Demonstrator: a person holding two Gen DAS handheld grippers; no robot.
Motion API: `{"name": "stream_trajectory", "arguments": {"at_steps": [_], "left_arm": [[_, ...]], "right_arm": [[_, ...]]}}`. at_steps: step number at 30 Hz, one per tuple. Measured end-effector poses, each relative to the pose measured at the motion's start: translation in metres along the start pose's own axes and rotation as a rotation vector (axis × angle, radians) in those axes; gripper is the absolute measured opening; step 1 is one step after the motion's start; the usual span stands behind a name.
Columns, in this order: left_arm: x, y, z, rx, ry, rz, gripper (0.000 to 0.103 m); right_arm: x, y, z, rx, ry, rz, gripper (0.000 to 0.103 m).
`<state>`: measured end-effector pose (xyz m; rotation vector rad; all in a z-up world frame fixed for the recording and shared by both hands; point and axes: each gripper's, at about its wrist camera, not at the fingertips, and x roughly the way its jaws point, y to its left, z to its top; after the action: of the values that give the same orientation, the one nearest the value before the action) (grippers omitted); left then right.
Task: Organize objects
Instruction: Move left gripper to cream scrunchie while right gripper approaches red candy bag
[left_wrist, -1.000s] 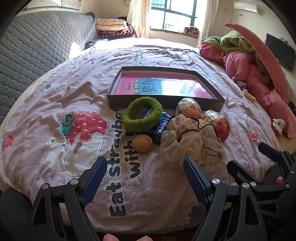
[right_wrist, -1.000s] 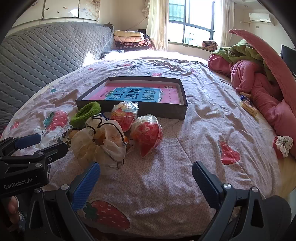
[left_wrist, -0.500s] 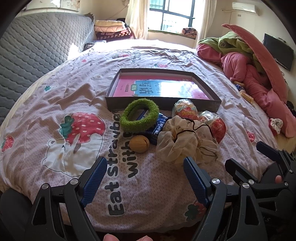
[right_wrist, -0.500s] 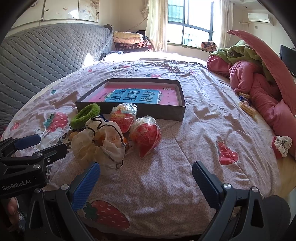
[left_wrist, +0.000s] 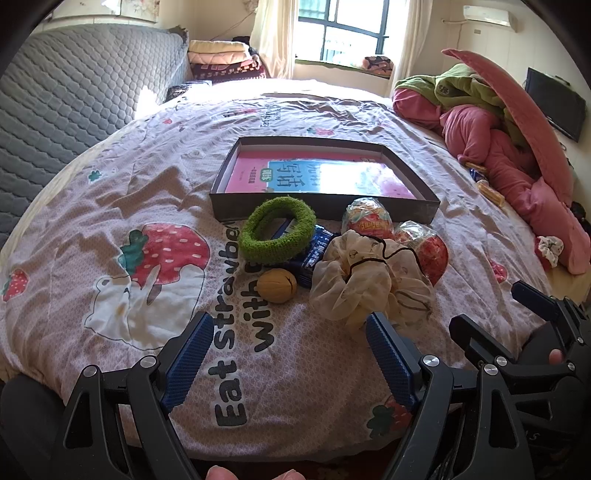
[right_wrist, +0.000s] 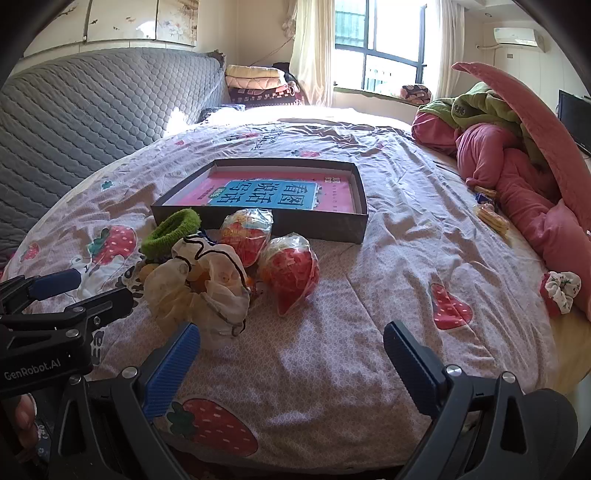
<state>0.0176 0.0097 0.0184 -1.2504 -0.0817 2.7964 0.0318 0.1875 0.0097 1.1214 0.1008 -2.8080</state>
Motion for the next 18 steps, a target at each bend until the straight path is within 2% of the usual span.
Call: {"name": "stream_trajectory", "arguments": {"at_steps": [18], "left_arm": [[-0.0005, -0.0010, 0.0007, -0.005, 0.001, -0.028, 0.085]], "right_arm": [[-0.0014, -0.0051, 0.0000, 0.012, 0.001, -0.005, 0.100]]}}
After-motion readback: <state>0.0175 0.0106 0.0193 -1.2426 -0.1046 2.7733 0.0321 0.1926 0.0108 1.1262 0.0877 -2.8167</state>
